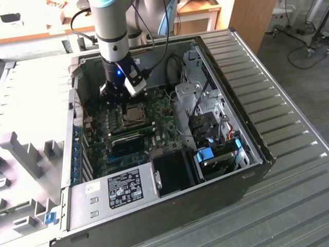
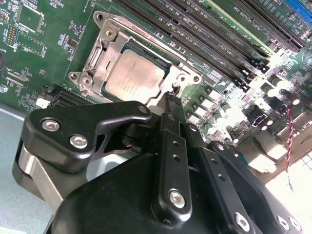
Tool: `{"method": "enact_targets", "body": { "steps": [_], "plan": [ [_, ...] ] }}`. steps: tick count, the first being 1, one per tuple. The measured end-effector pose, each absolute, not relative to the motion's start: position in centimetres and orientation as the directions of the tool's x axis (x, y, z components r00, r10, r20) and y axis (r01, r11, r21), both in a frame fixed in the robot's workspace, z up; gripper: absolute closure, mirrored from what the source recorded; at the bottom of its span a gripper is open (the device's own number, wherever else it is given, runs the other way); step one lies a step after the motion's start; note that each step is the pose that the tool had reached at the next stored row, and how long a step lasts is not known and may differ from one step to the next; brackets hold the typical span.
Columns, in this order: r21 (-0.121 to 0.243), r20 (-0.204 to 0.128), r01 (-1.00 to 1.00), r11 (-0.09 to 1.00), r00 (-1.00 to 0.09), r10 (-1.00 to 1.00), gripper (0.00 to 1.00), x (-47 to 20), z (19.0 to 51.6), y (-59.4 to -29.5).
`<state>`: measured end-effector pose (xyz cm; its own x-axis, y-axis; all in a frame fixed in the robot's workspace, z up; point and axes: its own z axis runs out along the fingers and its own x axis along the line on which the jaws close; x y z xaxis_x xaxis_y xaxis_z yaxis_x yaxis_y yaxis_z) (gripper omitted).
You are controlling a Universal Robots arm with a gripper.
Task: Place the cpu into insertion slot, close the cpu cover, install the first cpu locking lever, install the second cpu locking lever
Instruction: 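Close the cpu cover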
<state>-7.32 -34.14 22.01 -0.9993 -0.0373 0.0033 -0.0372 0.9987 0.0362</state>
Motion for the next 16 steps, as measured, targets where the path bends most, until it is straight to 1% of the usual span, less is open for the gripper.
{"method": "enact_targets", "body": {
  "steps": [16],
  "plan": [
    [0.036, 0.003, -0.037, 0.999, -0.999, -0.037, 0.89, -7.16, 22.24, -34.14]
  ]
}}
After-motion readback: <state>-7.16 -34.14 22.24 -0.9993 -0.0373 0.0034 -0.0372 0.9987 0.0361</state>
